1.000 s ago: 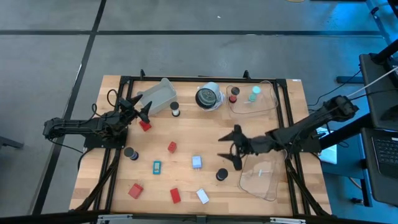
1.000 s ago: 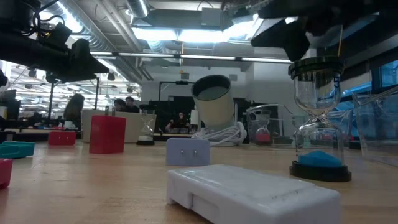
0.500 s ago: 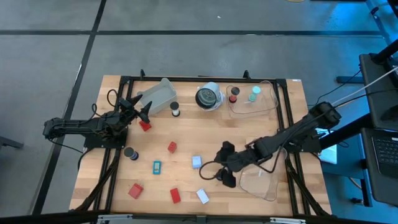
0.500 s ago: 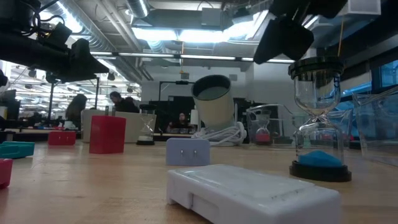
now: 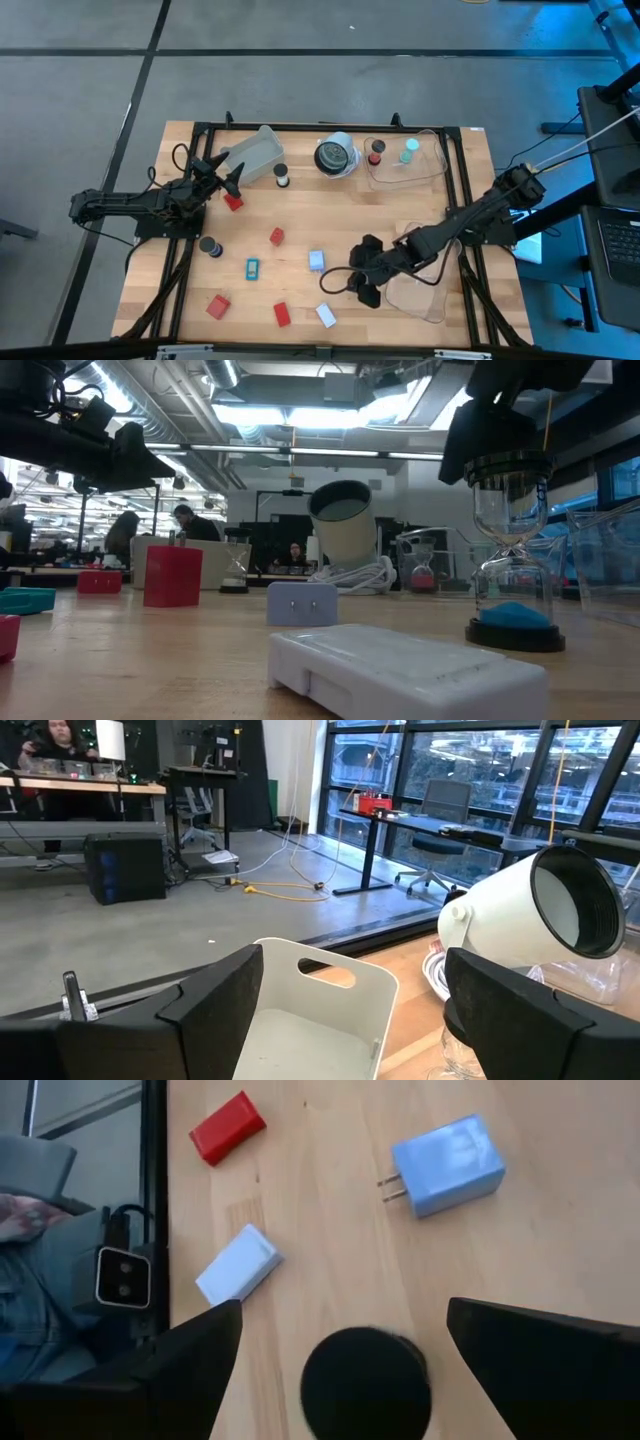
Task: Pick & Place Office items
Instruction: Put the right blue hourglass into the top transparent bin
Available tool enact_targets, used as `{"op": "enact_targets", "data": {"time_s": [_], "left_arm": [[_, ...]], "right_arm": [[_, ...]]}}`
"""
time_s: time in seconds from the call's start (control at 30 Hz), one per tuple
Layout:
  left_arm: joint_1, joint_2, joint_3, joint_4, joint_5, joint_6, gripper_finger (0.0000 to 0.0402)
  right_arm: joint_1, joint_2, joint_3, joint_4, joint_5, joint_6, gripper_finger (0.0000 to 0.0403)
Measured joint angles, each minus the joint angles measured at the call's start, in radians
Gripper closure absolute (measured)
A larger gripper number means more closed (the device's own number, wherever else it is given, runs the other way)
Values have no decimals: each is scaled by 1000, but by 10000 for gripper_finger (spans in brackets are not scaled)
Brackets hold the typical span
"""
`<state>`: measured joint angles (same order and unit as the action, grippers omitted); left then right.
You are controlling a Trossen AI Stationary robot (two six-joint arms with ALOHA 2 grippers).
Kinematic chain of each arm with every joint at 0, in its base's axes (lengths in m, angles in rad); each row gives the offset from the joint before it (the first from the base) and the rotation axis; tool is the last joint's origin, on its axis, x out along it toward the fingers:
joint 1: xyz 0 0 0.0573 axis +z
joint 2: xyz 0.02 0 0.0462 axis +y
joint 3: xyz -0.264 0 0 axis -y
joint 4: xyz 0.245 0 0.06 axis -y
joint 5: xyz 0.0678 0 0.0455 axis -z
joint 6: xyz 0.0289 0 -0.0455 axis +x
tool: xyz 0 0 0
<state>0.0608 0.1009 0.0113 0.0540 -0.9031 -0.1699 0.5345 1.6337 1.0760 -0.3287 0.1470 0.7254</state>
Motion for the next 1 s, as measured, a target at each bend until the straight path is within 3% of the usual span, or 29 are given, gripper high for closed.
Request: {"op": "enact_targets", "data": {"time_s": [0.2, 0.4, 1.0], "left_arm": [[0, 0, 0, 0, 0, 0, 91], [0, 0, 0, 0, 2, 0, 91], [0, 0, 0, 0, 7, -1, 91]], "right_arm": [[11, 0, 0, -38, 0, 27, 48], [11, 0, 0, -64, 66, 25, 48], [23, 91, -1, -65, 47, -36, 56]]}}
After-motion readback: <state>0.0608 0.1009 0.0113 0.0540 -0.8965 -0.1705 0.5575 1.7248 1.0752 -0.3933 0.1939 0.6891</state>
